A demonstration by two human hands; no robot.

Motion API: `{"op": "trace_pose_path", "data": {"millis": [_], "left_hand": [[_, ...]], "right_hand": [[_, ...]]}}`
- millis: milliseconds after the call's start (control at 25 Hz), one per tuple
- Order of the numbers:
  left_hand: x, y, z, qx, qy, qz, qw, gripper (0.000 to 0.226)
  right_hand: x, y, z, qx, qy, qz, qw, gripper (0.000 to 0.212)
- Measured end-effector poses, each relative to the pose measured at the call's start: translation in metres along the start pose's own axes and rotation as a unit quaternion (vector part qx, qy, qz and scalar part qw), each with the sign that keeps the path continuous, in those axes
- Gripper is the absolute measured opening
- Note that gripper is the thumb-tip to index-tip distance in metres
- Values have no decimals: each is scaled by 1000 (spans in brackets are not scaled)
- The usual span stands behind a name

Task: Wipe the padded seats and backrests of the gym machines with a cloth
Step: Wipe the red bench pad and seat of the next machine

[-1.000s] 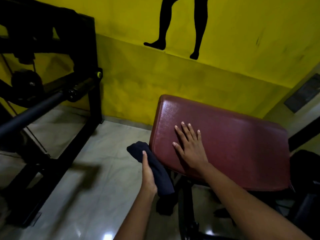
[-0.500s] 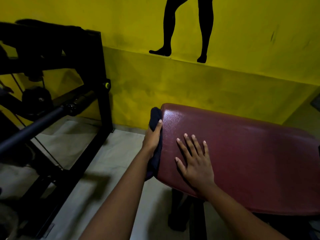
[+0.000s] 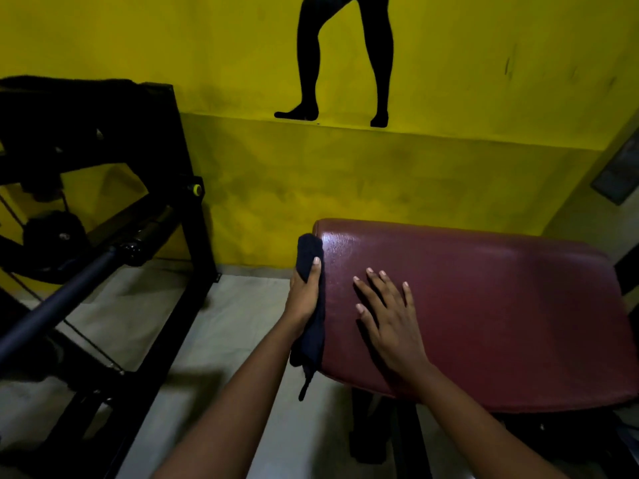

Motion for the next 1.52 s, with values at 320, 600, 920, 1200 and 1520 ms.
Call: {"op": "trace_pose_path", "data": {"millis": [320,600,920,1200,1520], "left_hand": [[4,-79,50,89,61,-102,989,69],[15,-81,41,173,169,-185,952,71],[104,-88,43,159,236,-234,930,65],[163,-180,92,76,168,-197,963,53],[123,-317,140,88,158,-243,953,46]], "right_hand": [[-9,-70,-28,-140,67,60,986,53],[3,-74,-43,-210,-42,25,976,55],[-6,-150,-157,-211,-371,57,903,28],[-119,-279,-172,-265,-559,-33,785,50],[-170,-424,-90,-279,-730,41,622,47]]}}
Point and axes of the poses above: each hand's wrist, its own y-axis away from the middle knuckle, its own x-axis out of the back of the hand, z = x × y, the point moved 4 cm from there along -y, towards the middle knuckle, and after that the axes turned 6 degrees about -z, right-handed, at the moved point
